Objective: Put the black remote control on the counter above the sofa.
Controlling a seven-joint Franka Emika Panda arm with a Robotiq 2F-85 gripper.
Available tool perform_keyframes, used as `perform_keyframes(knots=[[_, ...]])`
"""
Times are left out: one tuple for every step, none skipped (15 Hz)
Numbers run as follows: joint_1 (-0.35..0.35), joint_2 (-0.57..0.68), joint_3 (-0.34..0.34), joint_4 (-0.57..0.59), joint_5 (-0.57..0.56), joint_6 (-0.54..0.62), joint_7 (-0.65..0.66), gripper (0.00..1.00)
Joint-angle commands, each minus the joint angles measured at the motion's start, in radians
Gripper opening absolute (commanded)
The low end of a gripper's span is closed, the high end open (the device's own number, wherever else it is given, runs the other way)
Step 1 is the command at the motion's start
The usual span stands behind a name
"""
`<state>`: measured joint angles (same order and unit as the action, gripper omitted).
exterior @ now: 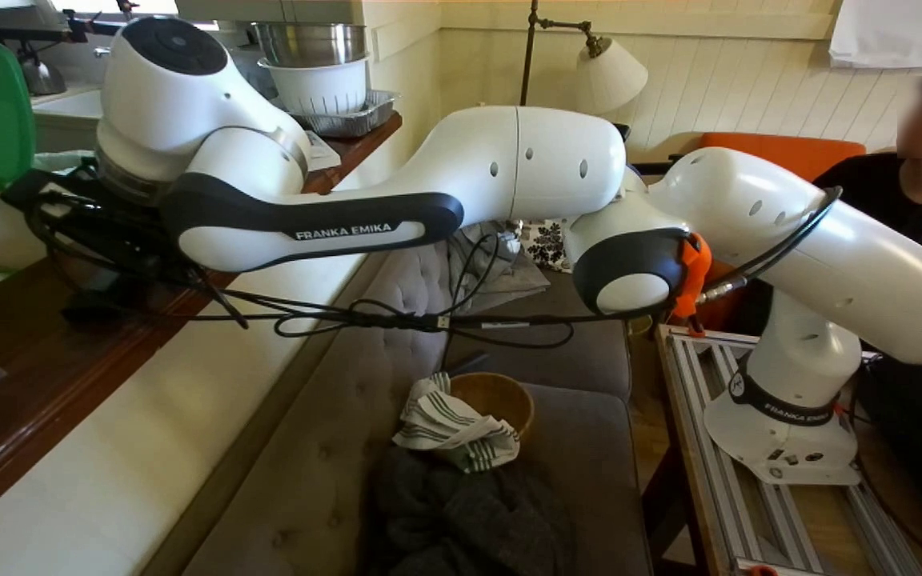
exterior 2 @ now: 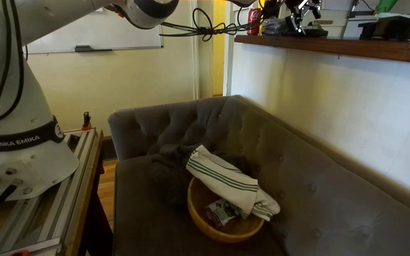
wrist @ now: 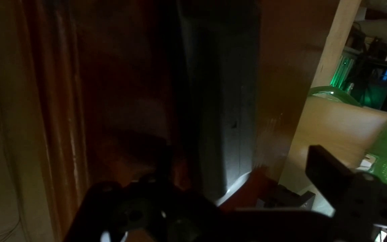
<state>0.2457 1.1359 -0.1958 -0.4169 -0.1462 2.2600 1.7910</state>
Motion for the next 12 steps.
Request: perform_keyframes(knots=[[0.003,-0.035,0.017,0.001,0.009,-0.052,0.036,1.00],[0.002,-0.046,0.028,0.002,0.019,-0.069,0.038,1.00],[0.000,-0.066,0.035,0.005,0.028,-0.093,0.059,1.00],[-0.001,-0.085,0.036,0.007,0.030,-0.123,0.081,1.00],[-0.002,-0.108,0.027,0.011,0.022,-0.163,0.116,1.00],[-0.004,-0.131,0.016,0.016,0.012,-0.206,0.149,1.00],[-0.006,-0.150,-0.002,0.021,-0.006,-0.234,0.188,1.00],[-0.011,-0.163,-0.024,0.027,-0.030,-0.243,0.221,1.00],[-0.018,-0.173,-0.049,0.030,-0.054,-0.244,0.263,1.00],[-0.028,-0.186,-0.067,0.031,-0.072,-0.260,0.288,1.00],[-0.037,-0.194,-0.088,0.031,-0.094,-0.264,0.314,1.00],[-0.047,-0.202,-0.112,0.031,-0.123,-0.266,0.326,1.00]])
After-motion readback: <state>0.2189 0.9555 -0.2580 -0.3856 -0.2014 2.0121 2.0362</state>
